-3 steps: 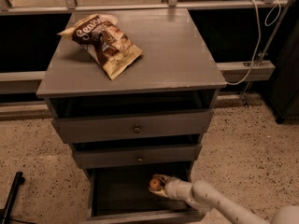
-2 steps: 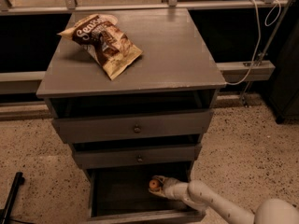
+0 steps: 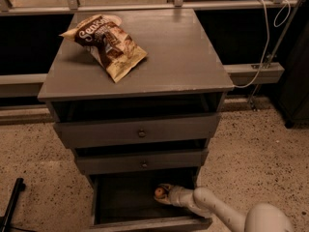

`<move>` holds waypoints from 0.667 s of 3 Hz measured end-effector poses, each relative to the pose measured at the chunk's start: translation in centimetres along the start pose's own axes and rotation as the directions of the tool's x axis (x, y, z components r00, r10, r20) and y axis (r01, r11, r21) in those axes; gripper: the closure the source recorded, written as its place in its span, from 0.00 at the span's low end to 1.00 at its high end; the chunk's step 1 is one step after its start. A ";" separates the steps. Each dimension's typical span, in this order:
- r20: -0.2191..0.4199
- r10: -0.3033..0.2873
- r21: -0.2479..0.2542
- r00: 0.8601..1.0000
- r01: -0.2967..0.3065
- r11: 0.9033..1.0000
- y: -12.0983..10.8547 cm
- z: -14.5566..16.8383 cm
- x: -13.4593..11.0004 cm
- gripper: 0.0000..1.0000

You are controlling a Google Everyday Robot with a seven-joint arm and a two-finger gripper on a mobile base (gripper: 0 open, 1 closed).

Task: Place orange into bottom drawer

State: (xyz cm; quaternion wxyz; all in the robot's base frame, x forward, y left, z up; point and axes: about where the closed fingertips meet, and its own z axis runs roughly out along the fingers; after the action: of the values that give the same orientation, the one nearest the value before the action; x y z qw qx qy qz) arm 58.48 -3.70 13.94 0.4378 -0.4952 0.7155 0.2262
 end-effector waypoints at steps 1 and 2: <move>0.000 -0.001 0.001 1.000 0.001 1.000 -0.1 0.0 0.0 0.27; 0.000 -0.001 0.001 1.000 0.001 1.000 -0.1 0.0 0.0 0.04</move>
Offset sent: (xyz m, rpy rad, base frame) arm 0.0006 -0.0005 0.0003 -0.0006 -0.0011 -0.0008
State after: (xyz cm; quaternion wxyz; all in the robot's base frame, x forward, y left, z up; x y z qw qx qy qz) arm 58.54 -3.74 13.97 0.4381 -0.4952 0.7155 0.2256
